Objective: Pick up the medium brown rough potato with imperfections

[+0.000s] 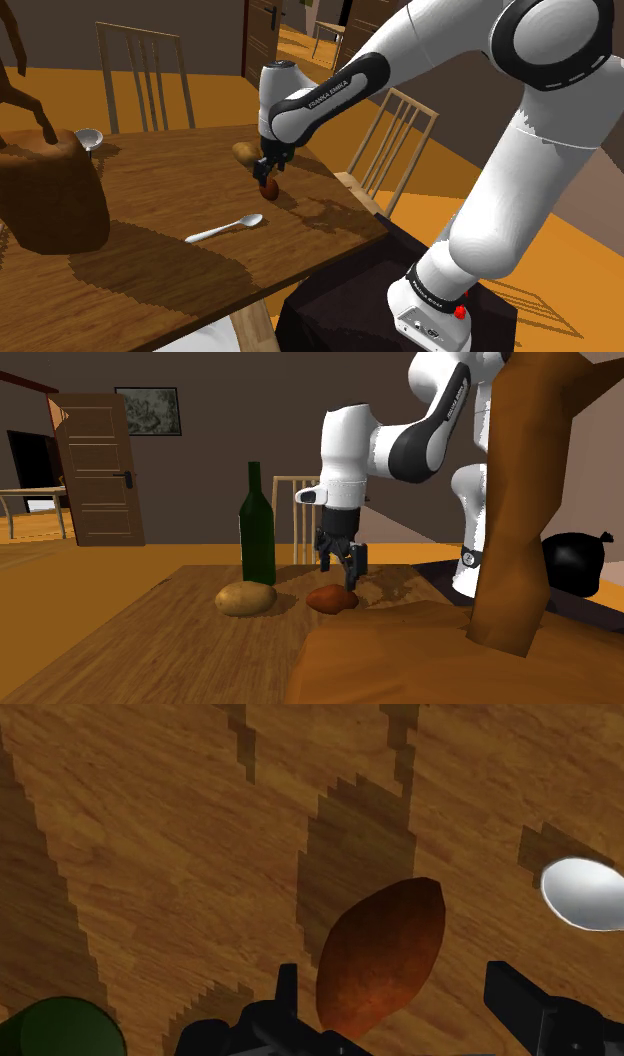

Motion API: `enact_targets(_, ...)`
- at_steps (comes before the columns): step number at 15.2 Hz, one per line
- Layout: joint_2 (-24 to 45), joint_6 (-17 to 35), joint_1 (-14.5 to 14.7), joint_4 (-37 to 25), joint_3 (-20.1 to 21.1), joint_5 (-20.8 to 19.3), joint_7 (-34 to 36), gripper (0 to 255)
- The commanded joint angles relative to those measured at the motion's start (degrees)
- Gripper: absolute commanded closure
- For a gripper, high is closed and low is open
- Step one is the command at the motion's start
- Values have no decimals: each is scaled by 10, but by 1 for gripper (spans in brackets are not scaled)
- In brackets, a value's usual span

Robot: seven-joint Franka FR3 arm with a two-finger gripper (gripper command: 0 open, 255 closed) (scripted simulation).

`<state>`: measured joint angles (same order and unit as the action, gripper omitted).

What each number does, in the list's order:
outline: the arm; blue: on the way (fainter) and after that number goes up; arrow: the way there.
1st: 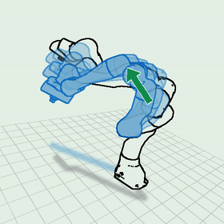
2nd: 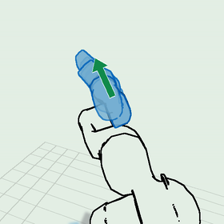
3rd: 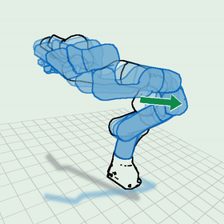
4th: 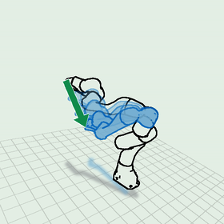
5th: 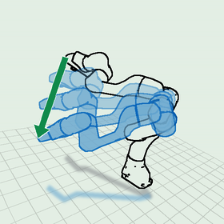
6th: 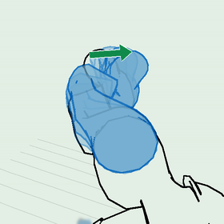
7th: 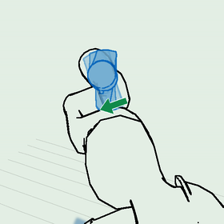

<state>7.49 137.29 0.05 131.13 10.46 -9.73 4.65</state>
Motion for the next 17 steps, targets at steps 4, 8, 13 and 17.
enact_targets(4, 38, 34, 3, 0, -4, -17, 15, 0)
enact_targets(8, 54, 52, 4, 2, -7, -25, 21, 0)
enact_targets(13, 55, 53, 4, 2, -7, -26, 21, 255)
enact_targets(17, 55, 53, 4, 2, -7, -26, 21, 255)
